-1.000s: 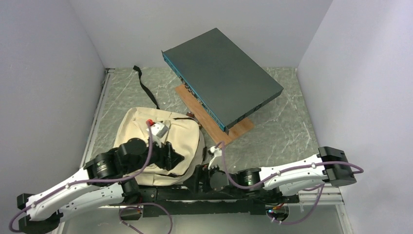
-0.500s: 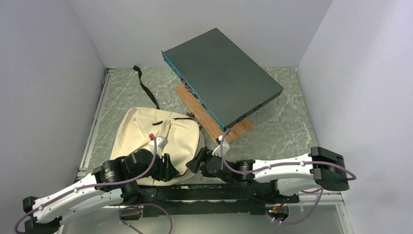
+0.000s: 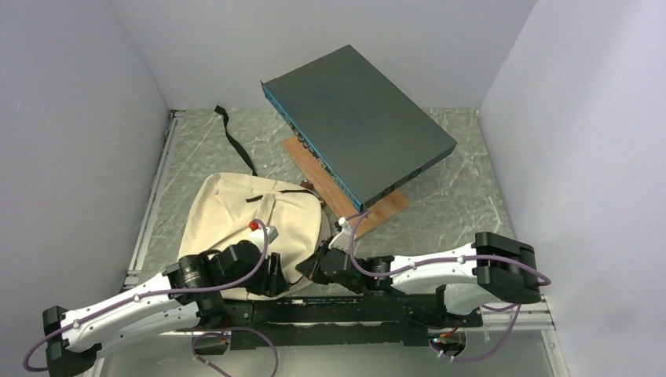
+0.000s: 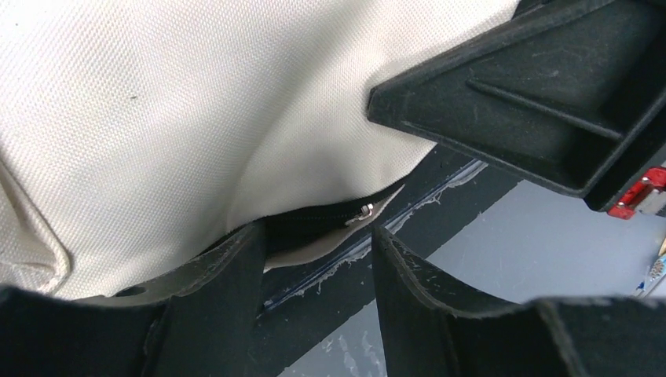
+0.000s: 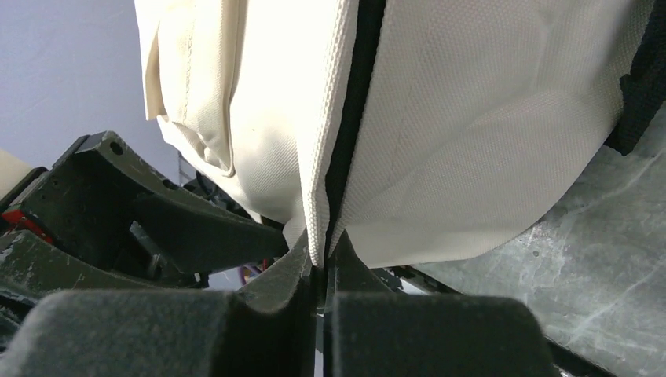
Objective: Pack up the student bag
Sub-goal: Zip the student bag at the center of the board.
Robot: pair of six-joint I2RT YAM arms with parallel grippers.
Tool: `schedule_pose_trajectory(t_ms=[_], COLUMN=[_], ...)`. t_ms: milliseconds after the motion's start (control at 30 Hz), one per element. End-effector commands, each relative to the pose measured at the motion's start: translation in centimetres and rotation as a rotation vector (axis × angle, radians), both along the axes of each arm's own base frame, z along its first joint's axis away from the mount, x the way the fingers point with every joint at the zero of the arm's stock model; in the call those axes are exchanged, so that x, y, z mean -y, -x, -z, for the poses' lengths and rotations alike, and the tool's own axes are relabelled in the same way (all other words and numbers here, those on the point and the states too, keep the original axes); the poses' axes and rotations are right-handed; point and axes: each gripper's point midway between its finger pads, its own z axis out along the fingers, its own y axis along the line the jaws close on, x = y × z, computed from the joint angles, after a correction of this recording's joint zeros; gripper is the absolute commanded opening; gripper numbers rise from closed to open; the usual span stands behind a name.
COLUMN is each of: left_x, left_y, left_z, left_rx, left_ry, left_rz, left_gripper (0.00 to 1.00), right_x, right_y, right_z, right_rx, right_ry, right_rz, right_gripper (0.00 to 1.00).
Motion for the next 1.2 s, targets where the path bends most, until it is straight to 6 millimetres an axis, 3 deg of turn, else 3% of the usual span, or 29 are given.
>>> schedule_pose_trajectory(t_ms=[0,233,333,433,633,833,933,1033,1167], left_x=[1.2,3.7,3.1,2.4,2.5,3.0,2.6,1.9,0.8], left_y=[0.0,1.4,0.4,-1.2,-2.4,-1.3,-1.3,-1.4,-1.8], left_z=[0.0,-0.5,-0.8,-2.4,-5.6,-4.9,-4.4,-4.4,-4.4], left_rx=[0.005,-0.059,-0.015,0.070,0.161,0.102,0.096,0.098,0.107], left_ry=[0.034,0.168,0.171,0.202,0.336,0.302,0.262,0.245,0.243], left_rz=[0.028,0.091,0.026,-0.053,-0.102,-0.047,-0.052,-0.074,-0.133], left_gripper=[0.57,0.56,0.47,0.39,0.39,0.31,0.23,0.21,0.08], right_x=[-1.0,-0.9,-1.3,-1.6,-1.5,-1.6,-1.6,-1.4,-0.9], right_y=[1.0,1.1,1.3,1.7,2.0,1.9,1.9,1.9,1.6], right_z=[-1.6,-2.8,-3.1,-3.1,-2.7,-2.9,-2.8,-2.6,-2.1], right_rx=[0.005,0.036,0.045,0.048,0.035,0.040,0.041,0.039,0.036], right_ry=[-0.076,-0.150,-0.161,-0.167,-0.176,-0.178,-0.172,-0.167,-0.147], right_rz=[-0.079,-0.095,-0.118,-0.143,-0.156,-0.151,-0.152,-0.150,-0.128], right_gripper=[0.00,0.00,0.00,0.00,0.00,0.00,0.00,0.00,0.00])
